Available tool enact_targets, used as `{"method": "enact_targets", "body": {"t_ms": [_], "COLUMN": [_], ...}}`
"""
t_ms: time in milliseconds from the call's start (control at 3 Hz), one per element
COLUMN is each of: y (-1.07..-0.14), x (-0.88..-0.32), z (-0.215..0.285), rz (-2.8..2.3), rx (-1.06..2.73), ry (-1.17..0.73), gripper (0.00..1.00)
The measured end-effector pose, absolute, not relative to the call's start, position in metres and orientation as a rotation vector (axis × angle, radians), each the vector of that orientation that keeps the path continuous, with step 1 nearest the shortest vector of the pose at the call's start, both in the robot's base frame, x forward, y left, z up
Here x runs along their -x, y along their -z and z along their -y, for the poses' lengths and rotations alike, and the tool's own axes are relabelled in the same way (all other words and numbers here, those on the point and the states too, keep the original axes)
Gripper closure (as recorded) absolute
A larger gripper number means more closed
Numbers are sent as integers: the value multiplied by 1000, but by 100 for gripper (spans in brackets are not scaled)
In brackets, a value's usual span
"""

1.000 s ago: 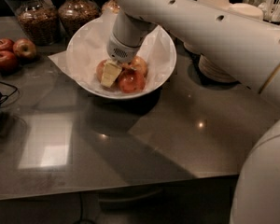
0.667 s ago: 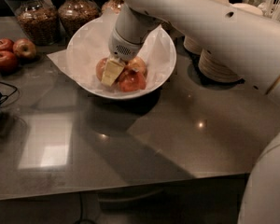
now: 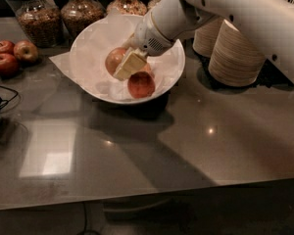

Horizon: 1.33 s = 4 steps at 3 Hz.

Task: Pick apple from white bowl

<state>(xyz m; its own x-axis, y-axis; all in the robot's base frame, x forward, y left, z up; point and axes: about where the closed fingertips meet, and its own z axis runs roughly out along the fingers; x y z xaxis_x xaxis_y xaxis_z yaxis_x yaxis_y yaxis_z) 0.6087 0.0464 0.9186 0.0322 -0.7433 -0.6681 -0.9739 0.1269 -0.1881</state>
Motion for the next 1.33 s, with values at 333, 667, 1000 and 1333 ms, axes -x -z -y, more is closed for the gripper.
{"method": "enact_targets", "body": {"t_ms": [333,667,1000,1333], "y": [-928,-941,-966,-996], "x": [-596,-578,-554,-532], "z": [-23,0,8,6], "rz": [-1661,-1573,-1483,-1407], "rx": [1610,1568,1578,1605], "ry": [-614,-763,-806,-796], "gripper": [100,100,100,100]}}
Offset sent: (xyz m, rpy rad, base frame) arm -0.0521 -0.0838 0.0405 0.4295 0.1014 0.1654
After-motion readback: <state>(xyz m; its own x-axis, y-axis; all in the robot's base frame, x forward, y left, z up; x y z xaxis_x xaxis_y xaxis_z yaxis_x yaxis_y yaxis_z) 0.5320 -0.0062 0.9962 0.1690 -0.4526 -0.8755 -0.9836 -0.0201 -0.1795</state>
